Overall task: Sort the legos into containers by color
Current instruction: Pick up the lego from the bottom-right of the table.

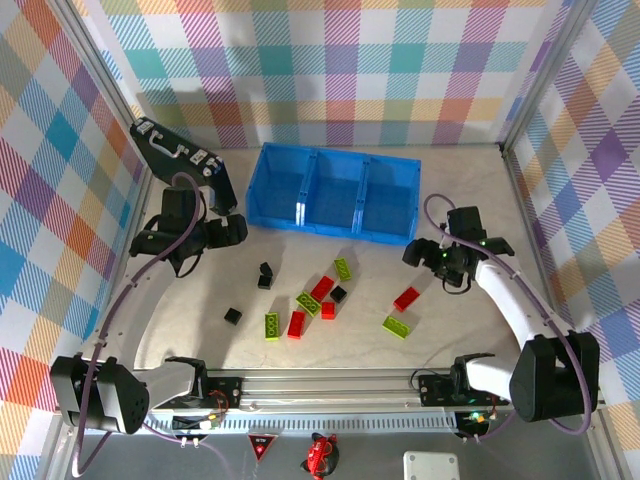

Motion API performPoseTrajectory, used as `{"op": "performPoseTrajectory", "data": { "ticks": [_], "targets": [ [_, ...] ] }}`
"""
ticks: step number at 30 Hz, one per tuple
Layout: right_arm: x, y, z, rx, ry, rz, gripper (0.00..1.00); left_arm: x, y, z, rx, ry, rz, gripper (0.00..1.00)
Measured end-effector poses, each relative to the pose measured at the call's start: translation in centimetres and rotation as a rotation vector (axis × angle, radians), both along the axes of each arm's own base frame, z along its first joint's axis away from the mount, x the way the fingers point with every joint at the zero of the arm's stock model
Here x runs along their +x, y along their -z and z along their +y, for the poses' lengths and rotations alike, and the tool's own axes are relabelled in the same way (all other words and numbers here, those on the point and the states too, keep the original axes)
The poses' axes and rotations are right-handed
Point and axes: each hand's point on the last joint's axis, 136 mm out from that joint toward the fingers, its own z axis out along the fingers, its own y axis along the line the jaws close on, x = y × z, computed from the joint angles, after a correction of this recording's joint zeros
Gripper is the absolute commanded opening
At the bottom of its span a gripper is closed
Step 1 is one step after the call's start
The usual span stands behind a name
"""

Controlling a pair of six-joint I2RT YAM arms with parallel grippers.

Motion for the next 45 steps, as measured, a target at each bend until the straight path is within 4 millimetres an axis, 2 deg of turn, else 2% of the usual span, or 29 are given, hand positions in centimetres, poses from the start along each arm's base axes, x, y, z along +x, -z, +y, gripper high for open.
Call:
{"op": "performPoseTrajectory", "data": {
  "ticks": [5, 12, 17, 23, 38, 41, 45],
  "targets": [
    [-1.8, 1.2, 0.4, 0.001, 0.061, 0.099, 0.86, 0.1, 0.5, -0.4, 0.027, 0.062, 0.014, 1.0],
    [-4.0, 3.9, 1.4, -0.087, 0.132, 0.252, 0.7, 0.2, 0.6, -0.4, 0.045, 0.081, 0.009, 1.0],
    [-5.0, 5.0, 2.0, -0.145, 0.181, 0.32, 0.64, 0.3, 0.5, -0.3, 0.054, 0.078, 0.002, 1.0],
    [-4.8, 5.3, 2.5, -0.172, 0.249, 0.333, 0.6, 0.4, 0.5, 0.2, 0.081, 0.065, 0.0, 1.0],
    [-4.3, 7.7, 2.8, -0.208, 0.326, 0.401, 0.58, 0.3, 0.6, 0.7, 0.104, 0.048, 0.004, 1.0],
    [-4.4, 8.0, 2.8, -0.216, 0.327, 0.411, 0.53, 0.3, 0.6, 0.7, 0.104, 0.049, 0.005, 1.0],
    [-4.4, 8.4, 2.9, -0.223, 0.326, 0.421, 0.52, 0.0, 0.9, 1.1, 0.121, 0.039, 0.021, 1.0]
  ]
}}
